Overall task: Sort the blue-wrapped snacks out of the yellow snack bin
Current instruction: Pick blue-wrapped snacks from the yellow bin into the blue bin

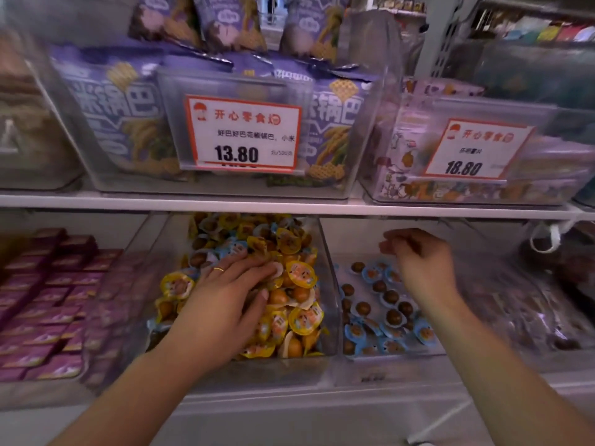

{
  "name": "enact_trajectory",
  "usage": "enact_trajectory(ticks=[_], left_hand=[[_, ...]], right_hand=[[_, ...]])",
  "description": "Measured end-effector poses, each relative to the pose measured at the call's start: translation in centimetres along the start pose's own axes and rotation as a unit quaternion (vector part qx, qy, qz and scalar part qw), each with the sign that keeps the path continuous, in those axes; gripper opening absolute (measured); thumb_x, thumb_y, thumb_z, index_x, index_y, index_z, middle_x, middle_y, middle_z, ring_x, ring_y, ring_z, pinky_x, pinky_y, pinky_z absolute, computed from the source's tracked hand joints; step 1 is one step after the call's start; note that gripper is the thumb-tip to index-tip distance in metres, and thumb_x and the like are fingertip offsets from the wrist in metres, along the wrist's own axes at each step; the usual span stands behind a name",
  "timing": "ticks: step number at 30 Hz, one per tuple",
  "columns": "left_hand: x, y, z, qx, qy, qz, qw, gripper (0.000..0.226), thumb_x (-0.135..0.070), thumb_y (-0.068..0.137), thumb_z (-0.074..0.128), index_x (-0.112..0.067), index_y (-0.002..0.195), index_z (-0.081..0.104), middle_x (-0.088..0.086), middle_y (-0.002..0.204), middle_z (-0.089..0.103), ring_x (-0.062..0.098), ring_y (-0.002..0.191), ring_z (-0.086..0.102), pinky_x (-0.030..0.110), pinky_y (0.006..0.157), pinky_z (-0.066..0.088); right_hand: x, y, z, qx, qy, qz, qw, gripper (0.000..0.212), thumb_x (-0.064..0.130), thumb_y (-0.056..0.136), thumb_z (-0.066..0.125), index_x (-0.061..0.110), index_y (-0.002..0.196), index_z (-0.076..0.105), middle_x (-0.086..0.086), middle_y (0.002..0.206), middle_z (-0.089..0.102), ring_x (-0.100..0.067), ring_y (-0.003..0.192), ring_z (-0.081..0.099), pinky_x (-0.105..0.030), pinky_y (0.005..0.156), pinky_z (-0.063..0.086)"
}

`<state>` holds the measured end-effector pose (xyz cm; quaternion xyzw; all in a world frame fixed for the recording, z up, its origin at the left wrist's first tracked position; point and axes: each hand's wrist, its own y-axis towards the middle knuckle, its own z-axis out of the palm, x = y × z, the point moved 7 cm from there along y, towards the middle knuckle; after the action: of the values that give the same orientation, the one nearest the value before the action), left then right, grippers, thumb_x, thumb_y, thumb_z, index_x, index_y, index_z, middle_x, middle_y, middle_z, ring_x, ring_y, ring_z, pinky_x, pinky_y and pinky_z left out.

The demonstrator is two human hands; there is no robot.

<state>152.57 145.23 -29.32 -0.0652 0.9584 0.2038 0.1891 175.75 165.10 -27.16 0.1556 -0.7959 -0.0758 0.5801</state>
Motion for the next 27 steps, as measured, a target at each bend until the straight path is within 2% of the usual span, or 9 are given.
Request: enact_trajectory(ticks=[3, 5, 7, 10, 12, 15, 21, 24, 27], left_hand=[[0.3, -1.2, -1.2, -0.019, -0.02, 0.02, 0.999, 0.032, -0.032, 0.097, 0.055, -0.029, 0.127, 0.065, -0.011, 0.133, 0.06, 0.012, 0.134, 0.047, 0.04, 0.108, 0.043], [0.8, -2.2, -2.1, -0.01, -0.025, 0.027, 0.999, 0.029, -0.031, 0.096, 0.055, -0.031, 0.122, 0.068, -0.014, 0.126, 0.063, 0.01, 0.122, 0.057, 0.039, 0.097, 0.049], [1.0, -3.4, -2.5, 0.005, -0.019, 0.038, 0.999, 0.029, -0.032, 0.094, 0.05, -0.032, 0.118, 0.068, -0.013, 0.117, 0.066, 0.01, 0.11, 0.061, 0.037, 0.089, 0.051], [1.6, -5.0, -2.9, 0.017, -0.027, 0.052, 0.998, 0.022, -0.029, 0.094, 0.052, -0.03, 0.11, 0.067, -0.011, 0.111, 0.064, 0.01, 0.107, 0.06, 0.034, 0.088, 0.05], [2.3, -5.5, -3.3, 0.002, -0.046, 0.046, 0.998, 0.021, -0.02, 0.093, 0.056, -0.026, 0.108, 0.068, -0.011, 0.112, 0.062, 0.008, 0.104, 0.06, 0.031, 0.088, 0.05], [3.3, -5.6, -3.4, -0.039, -0.061, 0.003, 0.997, 0.027, -0.013, 0.091, 0.056, -0.023, 0.112, 0.068, -0.01, 0.117, 0.058, 0.009, 0.103, 0.059, 0.03, 0.089, 0.05], [4.9, -4.0, -1.7, -0.063, -0.062, -0.132, 0.987, 0.049, -0.038, 0.096, 0.046, -0.025, 0.143, 0.04, -0.005, 0.145, 0.039, 0.018, 0.132, 0.042, 0.035, 0.11, 0.037], [6.3, -2.4, -1.5, -0.081, -0.104, -0.183, 0.974, 0.051, -0.029, 0.095, 0.05, -0.021, 0.145, 0.039, 0.0, 0.143, 0.046, 0.022, 0.129, 0.046, 0.038, 0.108, 0.038], [6.9, -1.1, -1.0, -0.075, -0.067, -0.203, 0.974, 0.056, -0.022, 0.09, 0.051, -0.02, 0.145, 0.041, 0.001, 0.141, 0.051, 0.024, 0.127, 0.046, 0.036, 0.109, 0.035]], right_hand=[[4.0, -2.3, 3.6, 0.042, 0.014, -0.096, 0.994, 0.034, 0.002, 0.091, 0.055, 0.033, 0.082, 0.068, 0.017, 0.082, 0.072, -0.002, 0.086, 0.069, -0.011, 0.071, 0.051], [6.7, -4.3, 6.7, 0.095, -0.028, -0.168, 0.981, 0.022, 0.018, 0.091, 0.054, 0.032, 0.091, 0.071, 0.013, 0.092, 0.073, -0.005, 0.093, 0.067, -0.021, 0.079, 0.053], [8.7, -6.4, 10.0, 0.165, -0.101, -0.239, 0.952, 0.027, 0.029, 0.09, 0.05, 0.028, 0.107, 0.071, 0.006, 0.104, 0.07, -0.01, 0.101, 0.063, -0.025, 0.088, 0.051], [9.7, -9.2, 15.2, 0.285, -0.185, -0.292, 0.894, 0.039, 0.032, 0.093, 0.049, 0.027, 0.13, 0.061, 0.006, 0.127, 0.06, -0.012, 0.12, 0.053, -0.027, 0.103, 0.044], [9.3, -9.9, 17.9, 0.332, -0.231, -0.304, 0.863, 0.046, 0.032, 0.095, 0.052, 0.026, 0.141, 0.052, 0.005, 0.14, 0.051, -0.013, 0.131, 0.045, -0.028, 0.111, 0.036], [8.3, -9.2, 20.9, 0.354, -0.31, -0.285, 0.835, 0.059, 0.041, 0.097, 0.05, 0.029, 0.152, 0.032, 0.003, 0.154, 0.036, -0.02, 0.141, 0.034, -0.036, 0.116, 0.031], [7.0, -6.5, 24.5, 0.378, -0.415, -0.261, 0.785, 0.079, 0.06, 0.089, 0.051, 0.039, 0.156, 0.015, 0.005, 0.162, 0.023, -0.025, 0.146, 0.024, -0.047, 0.116, 0.024], [6.6, -5.9, 25.6, 0.411, -0.43, -0.253, 0.763, 0.084, 0.066, 0.081, 0.05, 0.045, 0.154, 0.015, 0.006, 0.161, 0.021, -0.029, 0.144, 0.024, -0.05, 0.114, 0.022], [7.0, -6.1, 26.0, 0.436, -0.386, -0.25, 0.773, 0.072, 0.053, 0.083, 0.059, 0.044, 0.15, 0.032, 0.006, 0.153, 0.035, -0.025, 0.137, 0.035, -0.043, 0.114, 0.03]])
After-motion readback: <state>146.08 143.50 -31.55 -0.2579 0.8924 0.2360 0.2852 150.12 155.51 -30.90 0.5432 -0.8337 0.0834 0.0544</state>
